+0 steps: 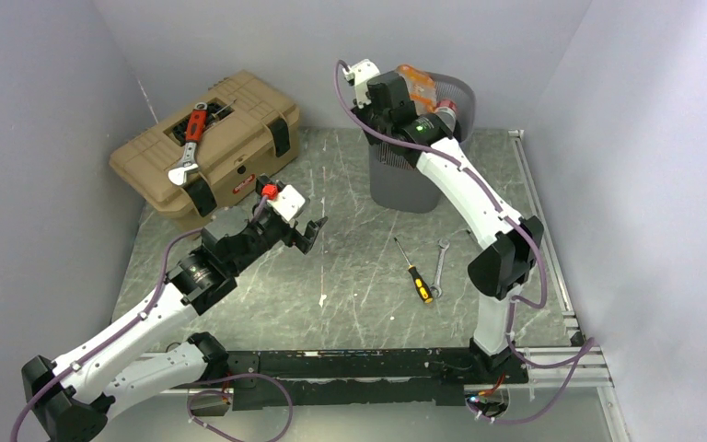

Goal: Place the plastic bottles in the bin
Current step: Move the trash bin to the center of the board, then reset both arms

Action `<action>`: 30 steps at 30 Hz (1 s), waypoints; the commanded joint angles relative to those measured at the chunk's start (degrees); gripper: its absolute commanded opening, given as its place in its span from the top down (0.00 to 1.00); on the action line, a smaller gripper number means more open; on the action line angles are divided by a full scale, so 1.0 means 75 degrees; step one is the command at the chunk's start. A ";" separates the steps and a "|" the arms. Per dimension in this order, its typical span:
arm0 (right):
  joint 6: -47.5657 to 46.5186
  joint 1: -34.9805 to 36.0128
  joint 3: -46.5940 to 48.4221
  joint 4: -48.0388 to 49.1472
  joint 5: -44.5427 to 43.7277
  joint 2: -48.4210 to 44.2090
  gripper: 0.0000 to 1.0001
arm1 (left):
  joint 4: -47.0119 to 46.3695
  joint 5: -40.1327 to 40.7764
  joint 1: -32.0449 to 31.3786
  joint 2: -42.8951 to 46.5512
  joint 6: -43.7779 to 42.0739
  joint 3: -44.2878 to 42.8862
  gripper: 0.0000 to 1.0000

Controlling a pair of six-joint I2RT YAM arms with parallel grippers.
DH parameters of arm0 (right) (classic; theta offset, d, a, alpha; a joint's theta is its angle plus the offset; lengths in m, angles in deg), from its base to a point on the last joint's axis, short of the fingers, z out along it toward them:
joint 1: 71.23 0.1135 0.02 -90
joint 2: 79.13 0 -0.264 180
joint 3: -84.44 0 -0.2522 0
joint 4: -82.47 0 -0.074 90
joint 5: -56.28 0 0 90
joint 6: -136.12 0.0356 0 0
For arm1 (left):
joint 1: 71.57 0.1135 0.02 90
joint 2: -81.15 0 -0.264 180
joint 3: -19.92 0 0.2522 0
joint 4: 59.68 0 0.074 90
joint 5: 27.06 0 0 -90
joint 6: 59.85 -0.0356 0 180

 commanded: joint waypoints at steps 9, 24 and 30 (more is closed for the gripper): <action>0.0023 -0.0014 -0.0057 0.0894 0.0434 -0.0359 0.48 | -0.0119 0.0175 -0.0029 -0.0024 -0.0092 -0.0286 0.01; 0.1723 -0.0024 -0.4607 0.4060 -0.0085 -0.4999 0.00 | -0.0105 0.1277 0.0001 -0.0179 0.0877 -0.0490 0.00; 0.2488 -0.0038 -0.6756 0.3878 -0.1422 -0.7744 0.00 | 0.1453 -0.0229 0.0347 -0.1126 0.2114 -0.1744 0.01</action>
